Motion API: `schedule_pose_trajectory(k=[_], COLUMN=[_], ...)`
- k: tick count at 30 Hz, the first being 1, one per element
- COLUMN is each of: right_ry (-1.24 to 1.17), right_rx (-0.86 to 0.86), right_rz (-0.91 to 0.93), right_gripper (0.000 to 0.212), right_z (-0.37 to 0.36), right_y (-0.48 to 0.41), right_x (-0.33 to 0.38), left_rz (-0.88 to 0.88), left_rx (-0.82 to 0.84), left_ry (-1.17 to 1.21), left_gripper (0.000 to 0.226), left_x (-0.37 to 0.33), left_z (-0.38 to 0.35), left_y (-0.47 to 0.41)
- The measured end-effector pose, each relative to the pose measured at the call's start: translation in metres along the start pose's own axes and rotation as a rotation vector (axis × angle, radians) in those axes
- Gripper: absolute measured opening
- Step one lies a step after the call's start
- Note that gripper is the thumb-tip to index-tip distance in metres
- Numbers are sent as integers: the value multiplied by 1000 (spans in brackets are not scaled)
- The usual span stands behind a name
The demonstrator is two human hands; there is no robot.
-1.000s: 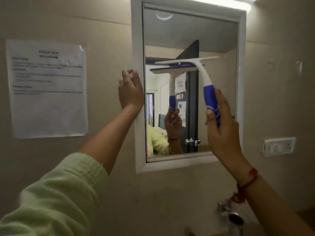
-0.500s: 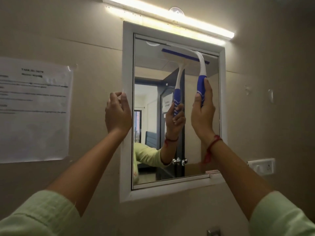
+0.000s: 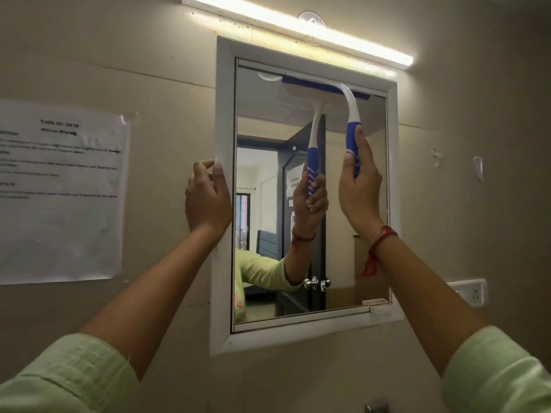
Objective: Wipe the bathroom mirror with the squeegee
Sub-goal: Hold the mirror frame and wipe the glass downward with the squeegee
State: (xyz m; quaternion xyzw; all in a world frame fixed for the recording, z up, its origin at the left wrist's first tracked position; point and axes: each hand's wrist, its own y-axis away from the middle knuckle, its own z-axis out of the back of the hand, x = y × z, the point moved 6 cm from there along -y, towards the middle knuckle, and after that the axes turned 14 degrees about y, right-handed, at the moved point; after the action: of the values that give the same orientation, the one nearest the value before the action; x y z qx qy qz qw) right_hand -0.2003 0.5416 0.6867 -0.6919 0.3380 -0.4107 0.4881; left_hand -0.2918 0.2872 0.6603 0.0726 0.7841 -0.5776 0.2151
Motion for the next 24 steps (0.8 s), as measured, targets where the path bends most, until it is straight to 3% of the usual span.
schedule_pose_trajectory(k=[24], right_ry=[91], right_rx=[45], right_rz=[15], right_gripper=[42], right_z=[10], right_y=[50], right_x=[-13], left_rz=[-16], left_rx=[0], left_ry=[-20], left_gripper=[38], left_x=[5], left_z=[-2], left_y=[-2])
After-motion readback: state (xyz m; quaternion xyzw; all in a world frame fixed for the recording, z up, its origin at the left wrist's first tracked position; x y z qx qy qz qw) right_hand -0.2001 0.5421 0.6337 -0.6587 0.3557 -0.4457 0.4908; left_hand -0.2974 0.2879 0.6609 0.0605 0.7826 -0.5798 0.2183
